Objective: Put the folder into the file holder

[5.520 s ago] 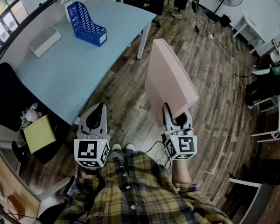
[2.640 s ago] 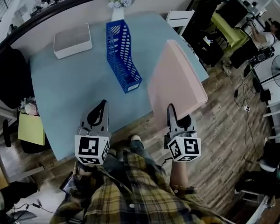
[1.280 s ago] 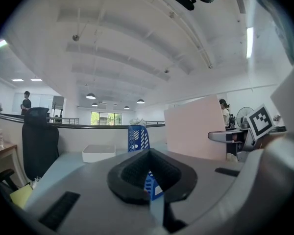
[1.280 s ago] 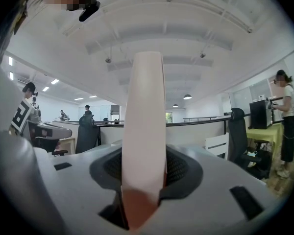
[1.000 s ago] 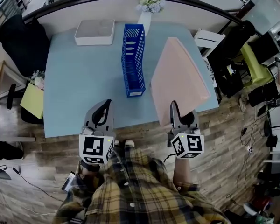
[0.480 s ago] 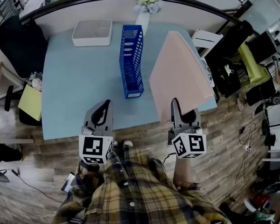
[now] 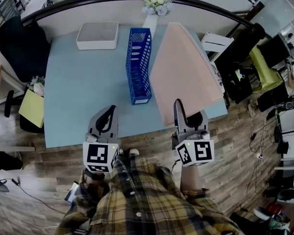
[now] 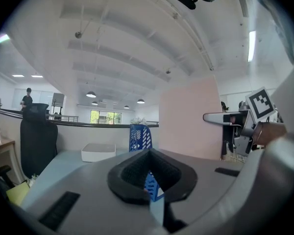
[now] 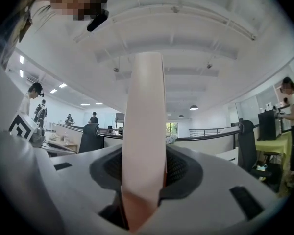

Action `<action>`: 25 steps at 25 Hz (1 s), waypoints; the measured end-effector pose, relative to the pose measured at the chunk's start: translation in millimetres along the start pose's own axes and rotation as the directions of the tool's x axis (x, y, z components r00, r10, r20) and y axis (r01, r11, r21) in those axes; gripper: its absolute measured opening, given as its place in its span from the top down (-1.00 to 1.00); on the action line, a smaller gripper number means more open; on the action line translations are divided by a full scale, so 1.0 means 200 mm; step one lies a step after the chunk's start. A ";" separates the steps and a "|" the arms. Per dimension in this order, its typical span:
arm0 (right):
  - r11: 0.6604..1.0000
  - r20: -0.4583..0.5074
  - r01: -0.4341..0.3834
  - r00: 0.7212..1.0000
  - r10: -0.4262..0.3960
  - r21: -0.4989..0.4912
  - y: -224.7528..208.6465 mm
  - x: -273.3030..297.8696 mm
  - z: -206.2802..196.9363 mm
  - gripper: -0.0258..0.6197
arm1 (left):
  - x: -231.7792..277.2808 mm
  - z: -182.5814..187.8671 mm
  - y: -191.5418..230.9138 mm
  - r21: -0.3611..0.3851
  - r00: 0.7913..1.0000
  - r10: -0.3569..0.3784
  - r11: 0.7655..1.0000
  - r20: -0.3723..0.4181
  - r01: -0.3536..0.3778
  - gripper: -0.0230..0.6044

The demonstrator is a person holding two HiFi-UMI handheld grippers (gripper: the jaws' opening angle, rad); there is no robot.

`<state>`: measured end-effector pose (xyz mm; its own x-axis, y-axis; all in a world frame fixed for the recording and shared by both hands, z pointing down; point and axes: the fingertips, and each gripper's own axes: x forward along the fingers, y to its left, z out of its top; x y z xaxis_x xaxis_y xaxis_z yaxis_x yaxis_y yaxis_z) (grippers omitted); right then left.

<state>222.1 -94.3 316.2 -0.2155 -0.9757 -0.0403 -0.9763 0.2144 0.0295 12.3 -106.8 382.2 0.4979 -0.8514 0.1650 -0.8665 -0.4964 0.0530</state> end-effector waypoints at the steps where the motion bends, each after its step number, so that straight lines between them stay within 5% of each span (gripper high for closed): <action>1: 1.000 0.005 -0.007 1.000 0.007 -0.002 0.02 0.01 0.01 0.41 | 0.00 0.00 0.00 -0.001 1.000 0.001 1.000 0.001 -0.001 0.96; 25: 0.999 0.065 -0.019 0.998 0.017 0.034 0.21 0.32 -0.02 0.41 | -0.07 -0.04 0.10 -0.018 0.999 0.046 0.999 -0.022 -0.046 0.96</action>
<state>166.6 -148.5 318.5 -0.2327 -0.9669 -0.1045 -0.9721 0.2343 -0.0039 -11.9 -103.9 389.4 0.4568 -0.8693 0.1888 -0.8891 -0.4534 0.0631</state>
